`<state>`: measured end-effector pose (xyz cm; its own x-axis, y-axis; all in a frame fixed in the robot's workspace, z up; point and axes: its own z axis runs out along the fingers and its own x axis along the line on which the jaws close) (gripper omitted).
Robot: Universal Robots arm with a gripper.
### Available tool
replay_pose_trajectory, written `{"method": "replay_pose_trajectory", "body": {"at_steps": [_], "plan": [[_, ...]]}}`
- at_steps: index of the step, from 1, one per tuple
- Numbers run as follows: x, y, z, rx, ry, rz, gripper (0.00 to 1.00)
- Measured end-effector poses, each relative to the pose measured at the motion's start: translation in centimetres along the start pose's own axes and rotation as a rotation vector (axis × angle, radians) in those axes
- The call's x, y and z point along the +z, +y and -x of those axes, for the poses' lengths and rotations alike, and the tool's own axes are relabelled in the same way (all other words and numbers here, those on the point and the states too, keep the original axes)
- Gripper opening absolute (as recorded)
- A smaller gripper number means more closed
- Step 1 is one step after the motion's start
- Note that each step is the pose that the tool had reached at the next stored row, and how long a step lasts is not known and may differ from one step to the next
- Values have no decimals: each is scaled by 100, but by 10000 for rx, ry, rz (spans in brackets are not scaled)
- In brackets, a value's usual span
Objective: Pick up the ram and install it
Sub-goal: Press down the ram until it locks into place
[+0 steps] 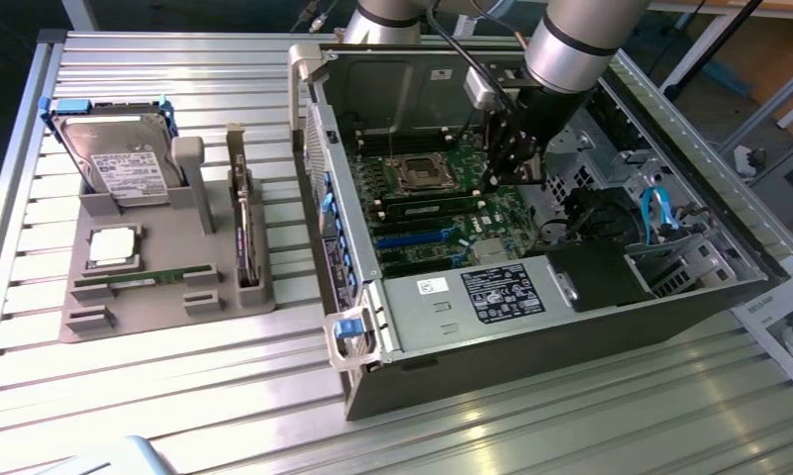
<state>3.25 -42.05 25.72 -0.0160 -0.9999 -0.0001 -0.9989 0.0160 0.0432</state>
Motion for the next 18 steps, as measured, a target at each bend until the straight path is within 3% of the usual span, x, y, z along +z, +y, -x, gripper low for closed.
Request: {"method": "replay_pose_trajectory", "body": {"at_steps": [9,14,18], "plan": [[1,-35,1,1,-3,-1,10],[70,-38,1,0,-8,0,10],[71,-49,2,-1,-7,0,10]]}}
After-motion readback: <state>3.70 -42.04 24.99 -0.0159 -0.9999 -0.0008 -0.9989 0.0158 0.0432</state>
